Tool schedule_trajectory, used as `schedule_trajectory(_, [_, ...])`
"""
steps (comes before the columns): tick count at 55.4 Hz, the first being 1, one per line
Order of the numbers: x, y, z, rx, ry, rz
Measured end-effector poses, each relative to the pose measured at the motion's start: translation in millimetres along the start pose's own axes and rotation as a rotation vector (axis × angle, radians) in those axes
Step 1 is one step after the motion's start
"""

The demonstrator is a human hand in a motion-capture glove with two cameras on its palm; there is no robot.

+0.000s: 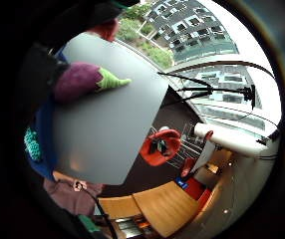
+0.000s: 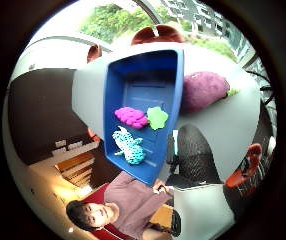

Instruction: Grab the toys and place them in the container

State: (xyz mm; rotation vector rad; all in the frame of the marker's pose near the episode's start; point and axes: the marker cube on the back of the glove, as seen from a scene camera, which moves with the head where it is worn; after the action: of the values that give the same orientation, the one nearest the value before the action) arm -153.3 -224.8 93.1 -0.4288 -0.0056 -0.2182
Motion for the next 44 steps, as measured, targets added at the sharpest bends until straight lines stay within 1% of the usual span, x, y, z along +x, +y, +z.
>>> schedule_trajectory(6, [8.0,-11.2,19.6,-0.037,-0.007,-0.024])
schedule_trajectory(17, [12.8,-35.3,55.7,-0.08,0.054,-0.039])
schedule_trajectory(25, [8.4,-47.3,77.7,-0.142,0.1,-0.068])
schedule_trajectory(30, [9.8,-54.1,93.0,-0.179,0.149,-0.052])
schedule_trajectory(36, [8.6,-56.8,106.6,-0.204,0.109,-0.104])
schedule_trajectory(44, [5.3,-58.9,119.7,-0.174,0.067,-0.124])
